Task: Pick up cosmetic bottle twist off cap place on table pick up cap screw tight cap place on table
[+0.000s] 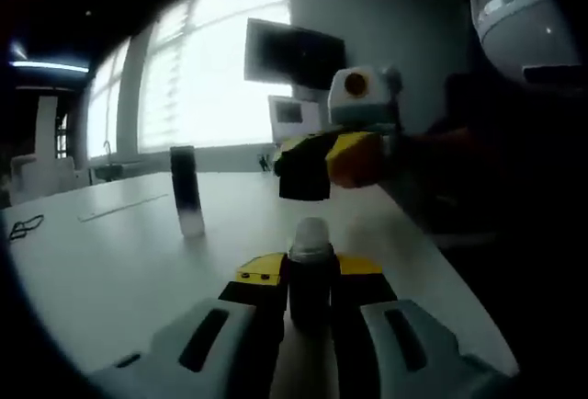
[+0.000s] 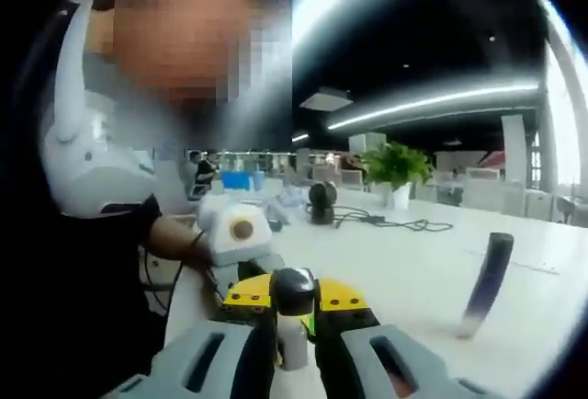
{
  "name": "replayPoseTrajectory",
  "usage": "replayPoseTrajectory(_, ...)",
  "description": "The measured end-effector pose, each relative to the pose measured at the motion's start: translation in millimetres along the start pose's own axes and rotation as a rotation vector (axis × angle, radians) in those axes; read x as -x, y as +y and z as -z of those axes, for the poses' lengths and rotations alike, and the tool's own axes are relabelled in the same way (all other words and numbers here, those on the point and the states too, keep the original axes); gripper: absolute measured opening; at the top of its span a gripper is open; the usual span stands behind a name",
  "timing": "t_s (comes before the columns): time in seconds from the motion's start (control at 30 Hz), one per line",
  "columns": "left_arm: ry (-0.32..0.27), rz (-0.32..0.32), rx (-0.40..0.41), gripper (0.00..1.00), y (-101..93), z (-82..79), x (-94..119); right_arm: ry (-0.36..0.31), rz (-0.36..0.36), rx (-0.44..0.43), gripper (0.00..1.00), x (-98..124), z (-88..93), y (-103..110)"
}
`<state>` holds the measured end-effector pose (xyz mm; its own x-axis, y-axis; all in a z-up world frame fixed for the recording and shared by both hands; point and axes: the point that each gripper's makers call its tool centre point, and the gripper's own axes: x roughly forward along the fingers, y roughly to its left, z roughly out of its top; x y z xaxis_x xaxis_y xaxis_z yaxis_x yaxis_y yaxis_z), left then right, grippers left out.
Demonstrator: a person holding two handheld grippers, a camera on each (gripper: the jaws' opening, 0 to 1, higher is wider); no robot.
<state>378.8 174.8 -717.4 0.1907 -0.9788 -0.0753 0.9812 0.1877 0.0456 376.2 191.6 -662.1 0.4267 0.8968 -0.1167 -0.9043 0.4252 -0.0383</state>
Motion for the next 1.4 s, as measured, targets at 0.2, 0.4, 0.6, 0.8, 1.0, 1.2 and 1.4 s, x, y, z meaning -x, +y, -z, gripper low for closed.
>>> replayPoseTrajectory(0.2,-0.003,0.004,-0.01,0.09,-0.6,-0.3,0,0.051,-0.112,0.026,0.09,-8,6.5,10)
replayPoseTrajectory(0.4,-0.002,0.009,-0.001,0.09,-1.9,-0.1,0,0.076,-0.148,0.052,0.09,-11,11.3,10)
replayPoseTrajectory(0.6,-0.003,0.011,-0.004,0.09,-2.1,-0.3,0,0.109,-0.18,0.075,0.09,-11,16.2,9)
replayPoseTrajectory(0.8,-0.004,0.013,-0.005,0.09,-3.0,-0.3,-1,0.156,-0.255,0.081,0.09,-11,22.5,10)
replayPoseTrajectory(1.0,-0.001,0.013,-0.004,0.09,-2.9,-0.1,0,0.167,-0.315,0.102,0.09,-12,22.9,10)
replayPoseTrajectory(1.2,0.001,0.01,0.008,0.09,-1.5,0.0,0,0.172,-0.326,0.115,0.09,-16,23.0,13)
replayPoseTrajectory(1.4,0.001,0.012,0.007,0.09,-1.7,-0.2,0,0.144,-0.304,0.088,0.09,-13,23.1,11)
